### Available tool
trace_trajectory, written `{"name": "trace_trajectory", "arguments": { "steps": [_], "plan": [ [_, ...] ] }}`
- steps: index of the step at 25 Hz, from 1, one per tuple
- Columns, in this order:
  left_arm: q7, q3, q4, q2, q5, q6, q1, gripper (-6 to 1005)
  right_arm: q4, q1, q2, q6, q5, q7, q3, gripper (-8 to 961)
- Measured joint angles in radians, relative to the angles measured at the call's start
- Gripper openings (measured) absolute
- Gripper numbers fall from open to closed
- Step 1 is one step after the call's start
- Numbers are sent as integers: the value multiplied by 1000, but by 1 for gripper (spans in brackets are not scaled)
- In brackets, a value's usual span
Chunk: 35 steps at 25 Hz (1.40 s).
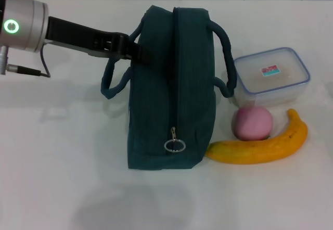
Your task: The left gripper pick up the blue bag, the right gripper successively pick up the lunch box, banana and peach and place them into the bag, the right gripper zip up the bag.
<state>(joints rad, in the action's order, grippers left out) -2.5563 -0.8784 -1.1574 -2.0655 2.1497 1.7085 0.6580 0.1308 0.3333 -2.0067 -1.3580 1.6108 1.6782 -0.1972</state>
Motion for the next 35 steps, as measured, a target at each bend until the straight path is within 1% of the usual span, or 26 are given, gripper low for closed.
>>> {"name": "trace_trajectory", "arguments": {
  "steps": [5,10,16,23,31,35],
  "plan": [
    [25,-1,-1,-2,0,1,0,51,-19,60,-3,95,16,83,-42,816],
    [54,-1,-1,-8,1,1,3,51,-69,130,-7,157,17,87,-58,816],
    [59,-1,-1,-11,1,2,6,51,-76,195,-9,228,19,88,-96,815],
    [59,-2,1,-13,1,3,7,52,-77,226,-11,229,20,89,-108,804],
    [59,-2,3,-13,1,3,3,52,-77,217,-13,226,20,88,-122,787],
    [59,-2,3,-13,1,3,6,52,-75,215,-11,219,20,88,-140,641]
  ]
}}
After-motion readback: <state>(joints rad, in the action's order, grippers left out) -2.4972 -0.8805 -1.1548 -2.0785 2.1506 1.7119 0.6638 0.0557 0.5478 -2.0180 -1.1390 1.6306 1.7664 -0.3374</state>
